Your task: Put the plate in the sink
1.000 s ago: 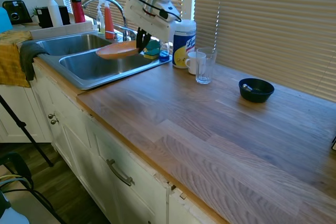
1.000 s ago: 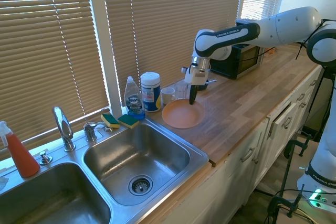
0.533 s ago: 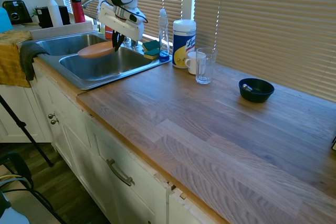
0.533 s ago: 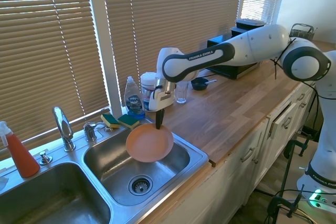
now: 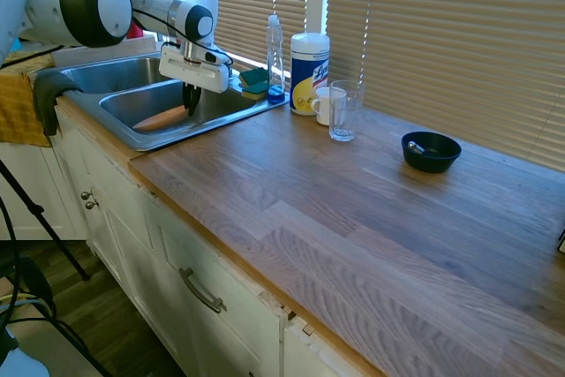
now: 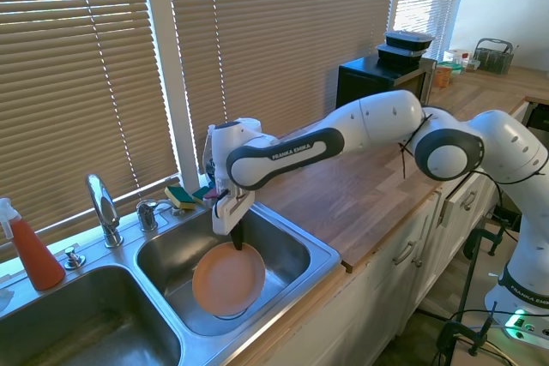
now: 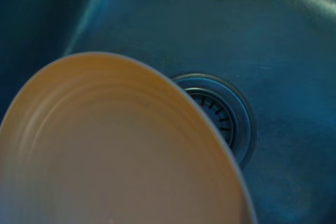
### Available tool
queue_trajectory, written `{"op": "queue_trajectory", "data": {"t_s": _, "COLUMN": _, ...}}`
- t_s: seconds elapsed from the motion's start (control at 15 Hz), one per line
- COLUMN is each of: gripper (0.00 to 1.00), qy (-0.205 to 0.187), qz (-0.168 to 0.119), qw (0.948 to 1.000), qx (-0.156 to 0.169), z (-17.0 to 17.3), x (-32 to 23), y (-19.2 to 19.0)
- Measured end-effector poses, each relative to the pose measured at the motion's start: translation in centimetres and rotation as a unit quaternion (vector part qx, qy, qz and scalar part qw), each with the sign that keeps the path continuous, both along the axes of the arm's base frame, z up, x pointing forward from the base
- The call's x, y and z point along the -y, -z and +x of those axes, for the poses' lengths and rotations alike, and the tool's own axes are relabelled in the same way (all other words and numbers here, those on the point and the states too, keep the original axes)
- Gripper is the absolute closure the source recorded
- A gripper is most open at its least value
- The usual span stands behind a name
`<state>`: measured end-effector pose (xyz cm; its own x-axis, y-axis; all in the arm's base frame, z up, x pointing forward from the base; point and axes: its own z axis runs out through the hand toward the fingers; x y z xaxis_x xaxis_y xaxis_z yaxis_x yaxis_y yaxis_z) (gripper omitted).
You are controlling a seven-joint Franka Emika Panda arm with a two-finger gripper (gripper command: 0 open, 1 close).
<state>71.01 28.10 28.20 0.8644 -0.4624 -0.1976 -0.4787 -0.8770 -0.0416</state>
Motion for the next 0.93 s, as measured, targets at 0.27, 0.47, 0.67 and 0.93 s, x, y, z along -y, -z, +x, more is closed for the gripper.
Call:
{"op": "queue_trajectory", "data": {"t_s": 0.27, "gripper": 0.0, "qy": 0.0, "qz": -0.015, "qw": 0.9996, "qx": -0.026, "z": 1.0, "x": -0.1, "y": 2.6}}
{"op": "queue_trajectory", "data": {"t_s": 0.47, "gripper": 0.0, "qy": -0.002, "qz": -0.016, "qw": 0.9994, "qx": -0.03, "z": 1.2, "x": -0.6, "y": 2.9}}
{"op": "queue_trajectory", "data": {"t_s": 0.67, "gripper": 0.0, "qy": -0.003, "qz": -0.017, "qw": 0.9993, "qx": -0.033, "z": 1.3, "x": -0.5, "y": 2.9}}
{"op": "queue_trajectory", "data": {"t_s": 0.93, "gripper": 0.0, "qy": -0.001, "qz": -0.016, "qw": 0.9994, "qx": -0.03, "z": 1.5, "x": -0.4, "y": 2.6}}
